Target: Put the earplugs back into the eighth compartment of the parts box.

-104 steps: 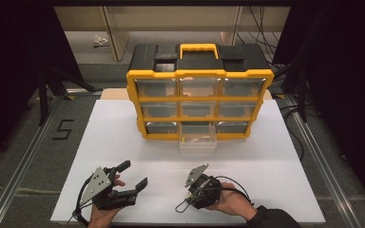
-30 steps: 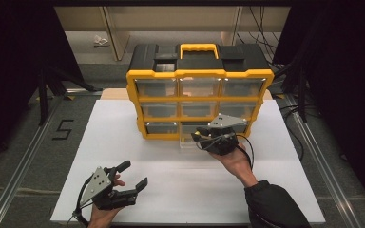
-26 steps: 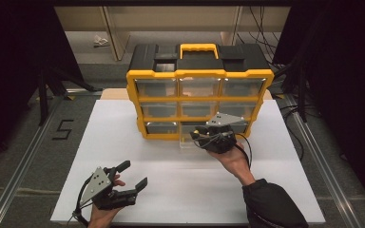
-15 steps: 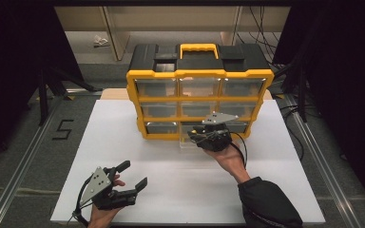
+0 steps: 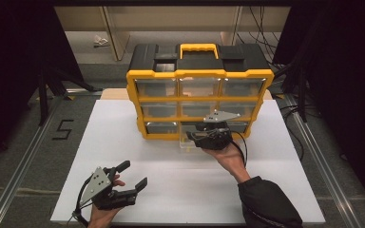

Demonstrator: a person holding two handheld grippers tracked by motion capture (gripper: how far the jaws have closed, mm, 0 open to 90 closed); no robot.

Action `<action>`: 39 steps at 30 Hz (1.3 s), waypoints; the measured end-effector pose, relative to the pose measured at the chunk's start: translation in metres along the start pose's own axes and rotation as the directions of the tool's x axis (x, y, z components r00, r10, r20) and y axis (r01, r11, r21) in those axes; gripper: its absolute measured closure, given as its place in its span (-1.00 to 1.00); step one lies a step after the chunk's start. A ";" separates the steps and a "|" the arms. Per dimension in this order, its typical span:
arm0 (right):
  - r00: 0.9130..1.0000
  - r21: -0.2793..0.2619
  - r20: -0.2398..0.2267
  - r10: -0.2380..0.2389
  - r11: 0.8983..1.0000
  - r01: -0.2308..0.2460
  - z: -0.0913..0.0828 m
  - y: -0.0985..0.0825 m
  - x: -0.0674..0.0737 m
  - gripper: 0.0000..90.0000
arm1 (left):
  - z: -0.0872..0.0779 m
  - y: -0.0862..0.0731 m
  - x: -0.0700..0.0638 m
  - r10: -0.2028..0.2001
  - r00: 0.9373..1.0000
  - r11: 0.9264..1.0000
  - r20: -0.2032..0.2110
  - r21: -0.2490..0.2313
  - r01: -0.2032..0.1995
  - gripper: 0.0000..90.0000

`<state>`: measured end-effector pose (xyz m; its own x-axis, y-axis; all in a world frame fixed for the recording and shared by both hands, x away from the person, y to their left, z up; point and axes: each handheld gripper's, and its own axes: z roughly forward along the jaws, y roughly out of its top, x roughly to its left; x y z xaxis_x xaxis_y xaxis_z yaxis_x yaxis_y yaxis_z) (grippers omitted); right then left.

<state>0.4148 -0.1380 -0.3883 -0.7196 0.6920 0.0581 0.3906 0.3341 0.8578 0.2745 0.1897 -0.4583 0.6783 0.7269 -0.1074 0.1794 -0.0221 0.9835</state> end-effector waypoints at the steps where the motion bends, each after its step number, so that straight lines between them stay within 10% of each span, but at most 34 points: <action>1: 1.000 -0.002 -0.002 -0.001 1.000 0.001 -0.001 0.000 0.001 0.14 | 0.000 0.000 0.000 0.000 1.000 1.000 0.000 -0.001 0.000 -0.65; 39: 0.996 -0.156 -0.063 -0.058 0.987 0.048 -0.052 -0.025 0.042 -0.25 | 0.000 0.000 0.000 -0.002 1.000 1.000 0.005 0.000 0.002 -0.65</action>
<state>0.3449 -0.1505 -0.3803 -0.7757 0.6299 0.0398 0.2613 0.2631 0.9287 0.2742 0.1894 -0.4580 0.6815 0.7235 -0.1097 0.1803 -0.0207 0.9834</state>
